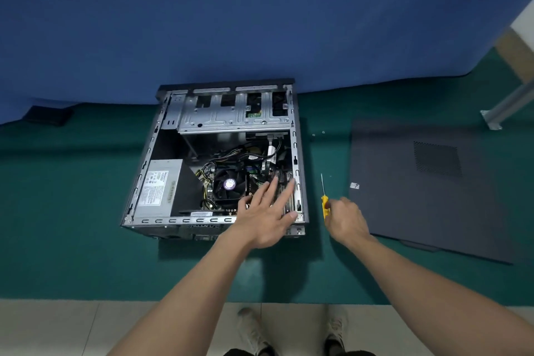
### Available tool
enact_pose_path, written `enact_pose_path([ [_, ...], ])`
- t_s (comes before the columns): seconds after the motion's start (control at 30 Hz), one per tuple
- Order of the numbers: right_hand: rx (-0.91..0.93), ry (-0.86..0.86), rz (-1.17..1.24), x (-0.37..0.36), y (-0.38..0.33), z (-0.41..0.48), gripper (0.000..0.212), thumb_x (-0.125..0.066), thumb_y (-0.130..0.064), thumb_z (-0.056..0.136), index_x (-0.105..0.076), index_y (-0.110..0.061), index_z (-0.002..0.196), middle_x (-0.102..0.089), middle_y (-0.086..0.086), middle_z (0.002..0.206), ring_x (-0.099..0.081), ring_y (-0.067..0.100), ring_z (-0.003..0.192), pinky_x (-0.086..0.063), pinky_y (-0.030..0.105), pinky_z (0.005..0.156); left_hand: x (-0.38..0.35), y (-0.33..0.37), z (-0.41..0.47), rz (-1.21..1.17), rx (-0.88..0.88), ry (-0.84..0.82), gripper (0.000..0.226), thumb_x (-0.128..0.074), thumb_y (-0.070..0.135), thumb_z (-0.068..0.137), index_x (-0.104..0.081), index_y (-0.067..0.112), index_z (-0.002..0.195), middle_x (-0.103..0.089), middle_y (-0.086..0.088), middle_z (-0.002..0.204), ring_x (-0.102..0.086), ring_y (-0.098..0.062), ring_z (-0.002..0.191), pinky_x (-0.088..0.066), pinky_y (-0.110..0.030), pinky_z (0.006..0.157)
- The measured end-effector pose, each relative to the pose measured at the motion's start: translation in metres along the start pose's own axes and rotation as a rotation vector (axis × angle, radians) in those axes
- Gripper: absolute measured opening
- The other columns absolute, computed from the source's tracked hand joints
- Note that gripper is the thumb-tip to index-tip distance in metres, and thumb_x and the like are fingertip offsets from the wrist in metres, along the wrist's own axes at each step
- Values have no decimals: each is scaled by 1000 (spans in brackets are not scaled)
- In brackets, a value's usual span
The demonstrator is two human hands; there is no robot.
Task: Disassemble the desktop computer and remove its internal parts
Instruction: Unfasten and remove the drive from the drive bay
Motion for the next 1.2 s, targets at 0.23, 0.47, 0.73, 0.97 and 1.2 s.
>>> enact_pose_path([
  [0.23,-38,-104,-179,-24,-11,-18,23,-53,-15,91,-61,-3,109,-29,7,151,-56,33,110,-48,41,92,-1,-1,-1,10,-61,-37,54,-15,57,101,17,56,144,20,10,160,16,-14,147,3,-49,115],
  [0.47,-121,9,-37,-28,-1,-28,13,-58,-7,90,-59,1,100,-56,15,104,-59,33,92,-51,38,78,7,-1,0,-57,-96,-142,57,-21,54,102,16,54,146,22,7,160,20,-16,147,6,-51,115],
  [0.73,-235,55,229,-21,0,-10,22,-53,0,85,-42,-3,104,-54,17,100,-55,31,85,-43,36,67,40,12,19,114,-338,483,28,-50,45,97,-52,22,113,-21,-8,156,-15,-23,140,-30,-44,108],
  [0.97,-111,213,665,51,-3,25,24,-49,-1,89,-61,-9,109,-64,11,98,-67,27,85,-53,43,80,70,0,84,75,26,329,109,-45,85,74,-5,24,155,8,-1,163,8,-25,148,1,-42,118],
  [1.2,246,408,634,163,-28,62,13,-62,-12,90,-69,-15,100,-60,1,91,-66,11,67,-47,20,70,93,-15,109,123,179,96,112,-26,100,49,22,57,141,22,-11,159,28,-41,141,11,-56,114],
])
Point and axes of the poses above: each hand's wrist, its own z-axis towards the middle knuckle, its own x-axis out of the back of the hand, y = z × x, the point moved 3 cm from there along z, towards the middle knuckle
